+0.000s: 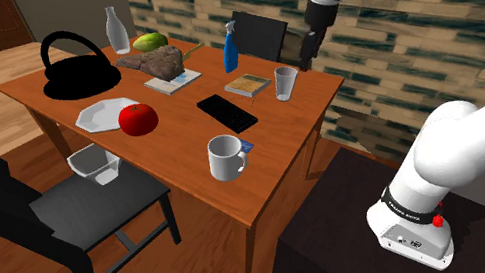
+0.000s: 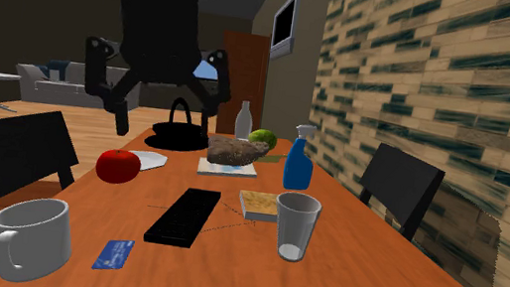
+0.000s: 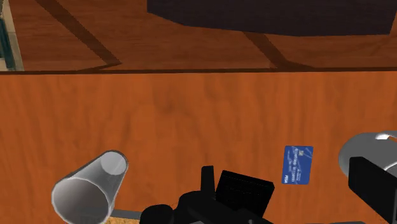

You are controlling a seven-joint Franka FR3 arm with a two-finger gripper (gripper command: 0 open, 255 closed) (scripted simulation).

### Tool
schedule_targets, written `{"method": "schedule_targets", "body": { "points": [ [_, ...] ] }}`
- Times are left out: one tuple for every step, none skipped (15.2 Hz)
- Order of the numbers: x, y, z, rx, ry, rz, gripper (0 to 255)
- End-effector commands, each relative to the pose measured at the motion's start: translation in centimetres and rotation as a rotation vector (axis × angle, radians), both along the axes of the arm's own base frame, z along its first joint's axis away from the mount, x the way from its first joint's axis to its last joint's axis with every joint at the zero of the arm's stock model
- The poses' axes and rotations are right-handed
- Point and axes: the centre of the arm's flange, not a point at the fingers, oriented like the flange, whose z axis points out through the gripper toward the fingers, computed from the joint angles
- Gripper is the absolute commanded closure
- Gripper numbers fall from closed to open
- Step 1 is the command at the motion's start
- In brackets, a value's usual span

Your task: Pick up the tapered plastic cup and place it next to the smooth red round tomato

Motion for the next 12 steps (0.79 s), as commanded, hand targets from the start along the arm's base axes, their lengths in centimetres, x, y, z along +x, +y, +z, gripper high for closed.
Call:
{"method": "schedule_targets", "body": {
  "points": [
    [1.6,-1.5,-1.5,-0.009,0.001,0.000,0],
    [2.4,-2.3,-2.2,-0.013,0.002,0.000,0],
    [3.2,-3.0,-2.9,-0.017,0.003,0.000,0],
    [4.0,-3.8,-3.6,-0.022,0.004,-0.001,0],
    [4.8,-4.5,-4.3,-0.026,0.005,-0.001,0],
    [5.6,-5.3,-5.0,-0.030,0.006,-0.001,0],
    [6.4,-6.1,-5.7,-0.034,0.007,-0.001,0],
    [7.1,-6.8,-6.4,-0.038,0.008,-0.002,0],
    [7.9,-7.6,-7.1,-0.043,0.009,-0.002,0],
    [8.7,-8.4,-7.7,-0.047,0.010,-0.002,0],
    [9.5,-9.1,-8.4,-0.051,0.012,-0.002,0],
    [10.3,-9.9,-9.1,-0.055,0.013,-0.003,0]
  ]
}}
